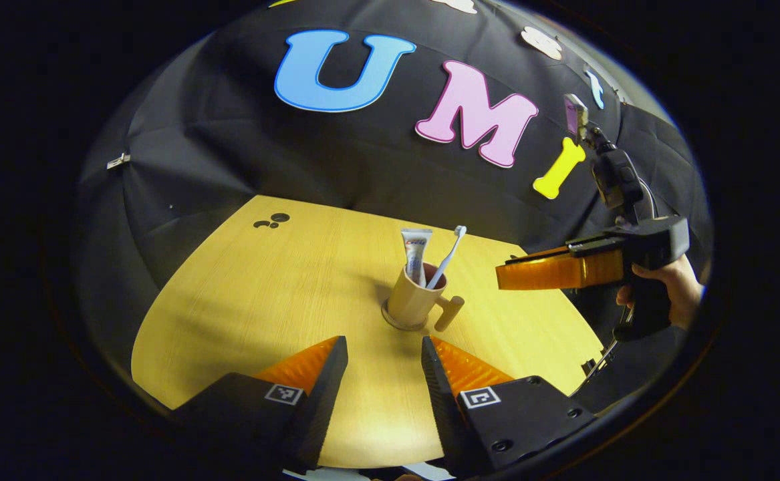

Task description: Put the toothbrush and toothpaste on the desktop into the cup, then pick up the cup and place it on the coaster on the desktop.

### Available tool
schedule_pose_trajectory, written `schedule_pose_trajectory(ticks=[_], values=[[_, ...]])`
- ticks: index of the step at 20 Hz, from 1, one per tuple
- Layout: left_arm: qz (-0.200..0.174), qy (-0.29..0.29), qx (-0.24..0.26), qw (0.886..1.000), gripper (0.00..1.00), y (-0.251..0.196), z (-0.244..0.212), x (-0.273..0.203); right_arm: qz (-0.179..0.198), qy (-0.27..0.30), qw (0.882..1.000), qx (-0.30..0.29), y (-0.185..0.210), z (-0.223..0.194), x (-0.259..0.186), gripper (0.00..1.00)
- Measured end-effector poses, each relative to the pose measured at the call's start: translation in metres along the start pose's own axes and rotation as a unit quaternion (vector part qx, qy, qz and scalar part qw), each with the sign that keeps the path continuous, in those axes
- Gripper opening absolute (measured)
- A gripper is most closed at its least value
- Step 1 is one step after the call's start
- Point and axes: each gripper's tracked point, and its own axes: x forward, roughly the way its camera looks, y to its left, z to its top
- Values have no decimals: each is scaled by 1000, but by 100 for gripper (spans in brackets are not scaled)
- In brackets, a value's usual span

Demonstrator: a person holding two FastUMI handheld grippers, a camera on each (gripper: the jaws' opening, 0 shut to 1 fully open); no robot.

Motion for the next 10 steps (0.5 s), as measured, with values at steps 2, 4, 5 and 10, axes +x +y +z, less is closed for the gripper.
schedule_pose_trajectory(ticks=[2,4,5,10], values=[[-9,-3,2,1000,70,-9,6,-3,-3,-16,1000,-1,1,2,-11,47],[-15,-6,9,1000,71,-15,10,-5,-4,-27,1000,3,4,2,-20,47],[-18,-6,13,1000,70,-19,11,-5,-5,-32,999,6,3,2,-22,47],[-28,-3,23,999,70,-29,11,-9,-17,-49,999,7,3,-6,-38,48]])
